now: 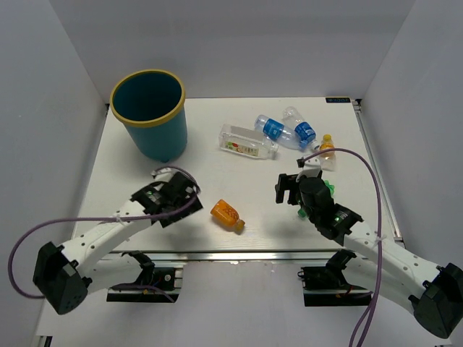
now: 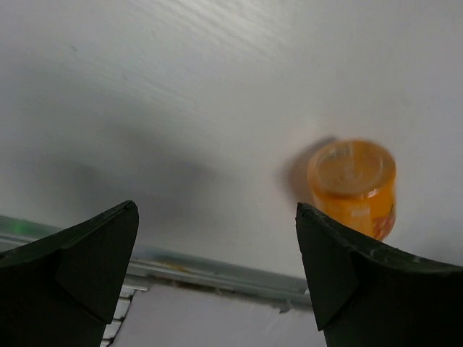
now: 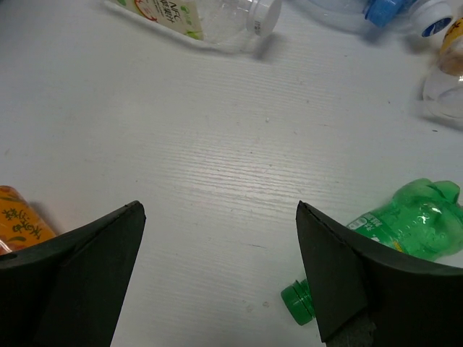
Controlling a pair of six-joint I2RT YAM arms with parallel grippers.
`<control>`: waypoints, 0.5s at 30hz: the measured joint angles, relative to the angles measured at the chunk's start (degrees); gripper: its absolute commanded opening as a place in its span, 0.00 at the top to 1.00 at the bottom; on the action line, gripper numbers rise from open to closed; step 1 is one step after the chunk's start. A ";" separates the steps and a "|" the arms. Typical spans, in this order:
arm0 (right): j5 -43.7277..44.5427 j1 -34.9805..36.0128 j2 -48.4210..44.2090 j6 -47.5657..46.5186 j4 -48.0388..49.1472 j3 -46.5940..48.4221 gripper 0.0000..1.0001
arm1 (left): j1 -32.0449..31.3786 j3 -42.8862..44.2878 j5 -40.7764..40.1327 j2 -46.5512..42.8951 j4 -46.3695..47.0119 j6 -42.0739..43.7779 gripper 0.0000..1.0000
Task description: Put the plastic bottles in the bin
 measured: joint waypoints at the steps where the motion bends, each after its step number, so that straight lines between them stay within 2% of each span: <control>1: 0.48 0.00 0.00 0.02 -0.04 -0.09 0.11 | -4.35 0.44 -1.18 1.49 -1.03 -2.27 0.02; 4: 1.33 0.00 0.00 0.02 -0.02 -0.48 0.11 | -14.36 1.66 -3.06 6.19 -1.36 -7.93 0.02; 7: 1.90 -0.02 -0.02 0.09 -0.24 -0.83 0.11 | -19.87 3.50 -4.74 11.63 1.05 -11.06 0.02; 11: 2.54 -0.04 -0.72 0.22 -0.42 -1.36 0.11 | -22.40 7.50 -7.32 17.84 3.98 -12.31 0.02; 15: 3.21 -0.04 -2.43 0.22 -0.48 -2.21 0.11 | -23.04 8.76 -8.92 19.41 8.44 -12.28 0.02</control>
